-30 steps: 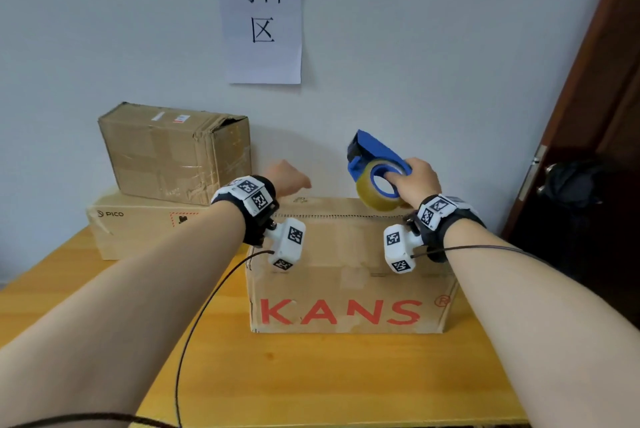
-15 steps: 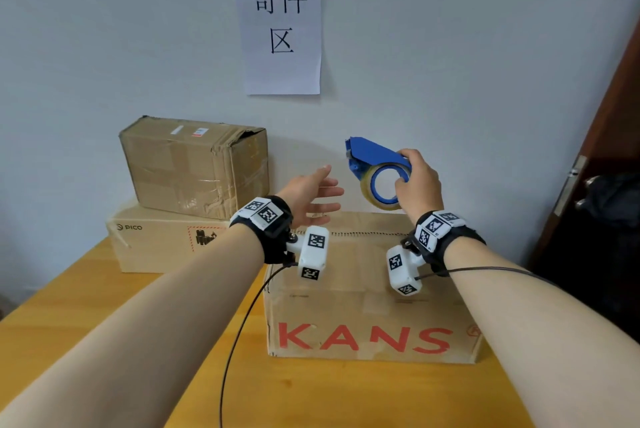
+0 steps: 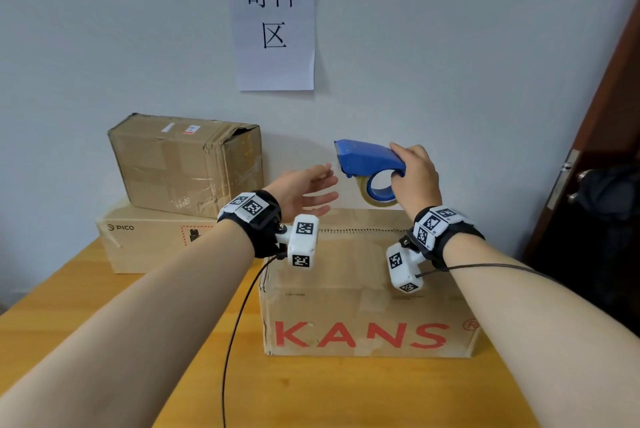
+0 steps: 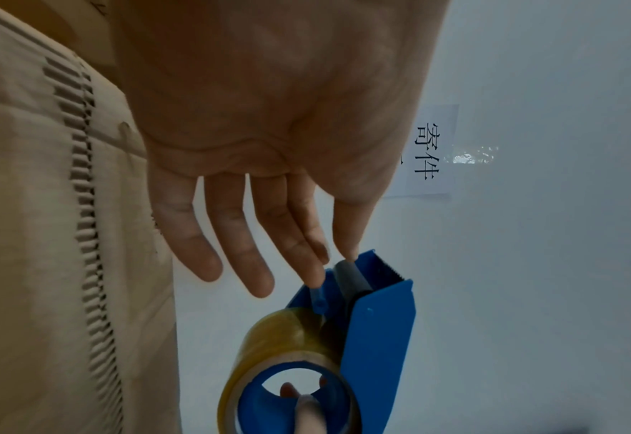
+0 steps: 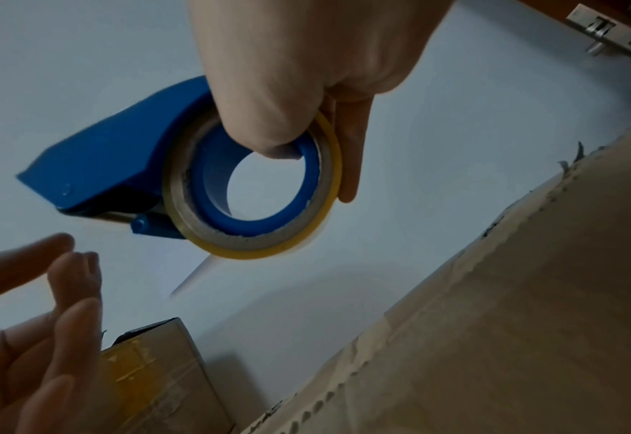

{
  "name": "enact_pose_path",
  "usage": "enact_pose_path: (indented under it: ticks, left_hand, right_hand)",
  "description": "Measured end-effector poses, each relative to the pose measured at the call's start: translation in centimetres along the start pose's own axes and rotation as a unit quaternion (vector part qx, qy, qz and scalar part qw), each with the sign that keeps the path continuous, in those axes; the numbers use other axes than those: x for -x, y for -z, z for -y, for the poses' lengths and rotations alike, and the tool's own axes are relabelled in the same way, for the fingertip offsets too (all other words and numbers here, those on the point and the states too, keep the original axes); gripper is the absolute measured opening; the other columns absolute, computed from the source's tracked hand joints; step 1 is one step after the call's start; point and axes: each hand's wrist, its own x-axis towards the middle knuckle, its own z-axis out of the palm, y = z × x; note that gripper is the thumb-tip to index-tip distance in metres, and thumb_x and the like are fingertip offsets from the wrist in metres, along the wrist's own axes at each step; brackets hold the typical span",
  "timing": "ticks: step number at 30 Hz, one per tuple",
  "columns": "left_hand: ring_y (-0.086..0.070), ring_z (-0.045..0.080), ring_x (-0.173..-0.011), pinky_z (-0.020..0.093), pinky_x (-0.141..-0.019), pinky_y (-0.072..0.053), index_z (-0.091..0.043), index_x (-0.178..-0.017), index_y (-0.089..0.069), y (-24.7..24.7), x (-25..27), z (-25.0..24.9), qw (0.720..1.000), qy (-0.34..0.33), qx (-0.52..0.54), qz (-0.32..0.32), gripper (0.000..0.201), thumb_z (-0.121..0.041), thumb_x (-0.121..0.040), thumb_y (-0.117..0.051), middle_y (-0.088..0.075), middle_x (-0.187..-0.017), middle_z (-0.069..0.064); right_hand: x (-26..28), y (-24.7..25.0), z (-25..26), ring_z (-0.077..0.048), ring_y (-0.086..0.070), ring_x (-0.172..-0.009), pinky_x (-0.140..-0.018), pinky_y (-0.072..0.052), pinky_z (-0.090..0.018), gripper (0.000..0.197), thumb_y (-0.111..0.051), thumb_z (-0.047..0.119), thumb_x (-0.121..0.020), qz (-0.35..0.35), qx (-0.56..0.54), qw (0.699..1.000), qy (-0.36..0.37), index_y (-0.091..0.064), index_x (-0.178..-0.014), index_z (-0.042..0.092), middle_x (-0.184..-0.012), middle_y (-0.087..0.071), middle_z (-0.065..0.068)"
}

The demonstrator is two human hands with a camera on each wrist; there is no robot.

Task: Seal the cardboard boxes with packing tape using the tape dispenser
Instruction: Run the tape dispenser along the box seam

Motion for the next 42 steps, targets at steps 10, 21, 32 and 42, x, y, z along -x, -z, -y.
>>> enact_pose_path:
  ticks: [10,21,32,42]
  left_hand:
    - [-0.073,0.021,-0.095,0.040,-0.085,-0.059,-0.013,-0.116,-0.062,0.0,0.7,-0.2,1.000,0.021,0.015,-0.012,0.033,-0.037,-0.094,-0.068,-0.078,-0.099,-0.003]
    - [-0.068,0.018,-0.104,0.039,-0.087,-0.054,-0.018,-0.114,-0.067,-0.4,0.9,-0.6,0.998,0.047,0.018,0.021,0.033,-0.045,-0.096,-0.062,-0.076,-0.096,-0.010]
    - [-0.066,0.009,-0.083,0.026,-0.071,-0.050,-0.024,-0.097,-0.067,-0.2,0.6,-0.1,0.998,0.017,-0.005,-0.057,0.009,-0.033,-0.095,-0.067,-0.073,-0.081,-0.012]
    - [-0.061,0.008,-0.074,0.027,-0.075,-0.049,-0.018,-0.095,-0.067,0.7,0.0,0.9,0.992,0.027,-0.049,-0.114,0.007,-0.024,-0.096,-0.065,-0.068,-0.067,-0.010]
  right_hand:
    - [-0.1,0.1,0.4,-0.027,-0.059,-0.109,-0.089,-0.044,-0.022,0.052,-0.056,-0.005,-0.093,-0.005,-0.007,1.000,0.011,-0.056,-0.142,0.013,-0.125,-0.053,-0.009]
    - [-0.1,0.3,0.3,-0.027,-0.059,-0.111,-0.090,-0.046,-0.023,0.052,-0.056,-0.007,-0.092,0.003,-0.012,1.000,0.007,-0.057,-0.140,0.014,-0.125,-0.053,-0.009]
    - [0.3,0.3,0.8,-0.028,-0.060,-0.110,-0.090,-0.051,-0.033,0.053,-0.055,-0.009,-0.088,-0.006,-0.009,1.000,0.027,-0.060,-0.134,0.016,-0.124,-0.060,-0.008]
    - [1.1,0.2,1.3,-0.034,-0.063,-0.095,-0.071,-0.050,-0.035,0.048,-0.058,0.002,-0.091,0.076,0.138,0.985,0.069,-0.056,-0.133,0.025,-0.123,-0.058,-0.001]
